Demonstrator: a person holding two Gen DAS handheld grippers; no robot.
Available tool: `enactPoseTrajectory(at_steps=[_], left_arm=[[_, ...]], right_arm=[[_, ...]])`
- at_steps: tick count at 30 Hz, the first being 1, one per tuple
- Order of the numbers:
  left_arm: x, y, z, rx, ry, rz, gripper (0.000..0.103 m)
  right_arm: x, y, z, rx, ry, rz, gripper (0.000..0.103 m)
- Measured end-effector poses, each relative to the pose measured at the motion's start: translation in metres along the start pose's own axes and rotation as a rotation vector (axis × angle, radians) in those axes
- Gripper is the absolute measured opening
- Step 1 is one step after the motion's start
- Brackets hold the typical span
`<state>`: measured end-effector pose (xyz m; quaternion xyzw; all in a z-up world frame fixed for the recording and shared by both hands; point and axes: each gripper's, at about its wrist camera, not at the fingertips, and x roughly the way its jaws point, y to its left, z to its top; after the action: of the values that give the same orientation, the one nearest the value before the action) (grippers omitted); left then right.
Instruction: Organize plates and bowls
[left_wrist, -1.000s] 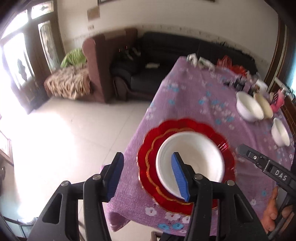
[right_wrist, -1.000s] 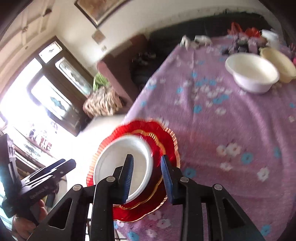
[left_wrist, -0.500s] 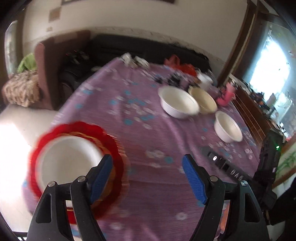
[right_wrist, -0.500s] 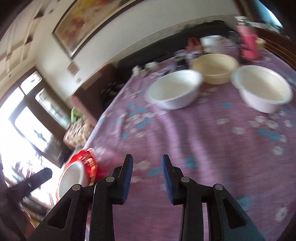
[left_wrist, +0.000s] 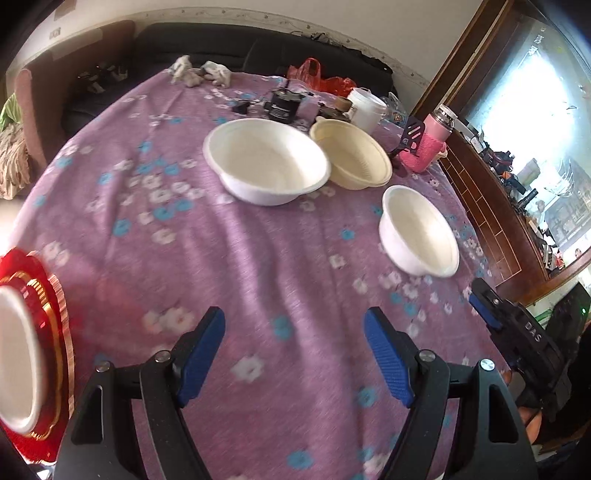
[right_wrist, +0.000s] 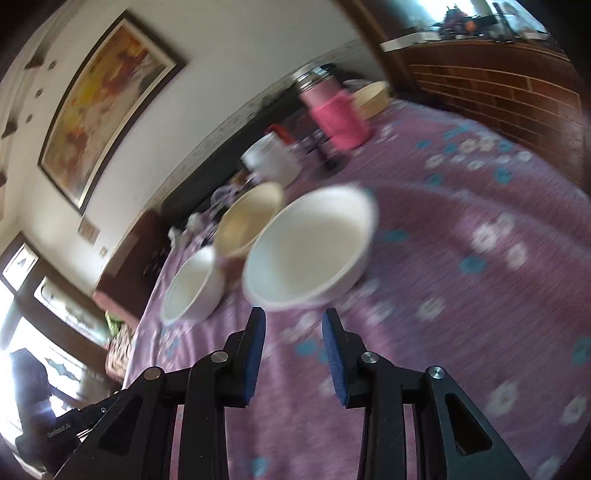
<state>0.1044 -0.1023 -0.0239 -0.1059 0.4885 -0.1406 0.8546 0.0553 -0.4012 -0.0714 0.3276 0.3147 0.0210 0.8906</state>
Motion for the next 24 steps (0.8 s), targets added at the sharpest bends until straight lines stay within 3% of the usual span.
enactPoseTrajectory(at_steps=[6,12,24], left_arm=[[0.042,-0.033,0.035,0.026,0.046,-0.01,0.077],[0.081,-0.045,0.066,-0.063,0.122,-0.076,0.077],[0.124,-0.063,0.096,-0.114,0.213,-0.129,0.077]], right_arm=[[0.002,-0.029,0.038,0.068,-0.007,-0.027,0.034],[0.031,-0.047,0.068,0.163,0.056,0.003,0.034],[0.058,-0.078,0.086,0.288,0.072,0.082,0.034]])
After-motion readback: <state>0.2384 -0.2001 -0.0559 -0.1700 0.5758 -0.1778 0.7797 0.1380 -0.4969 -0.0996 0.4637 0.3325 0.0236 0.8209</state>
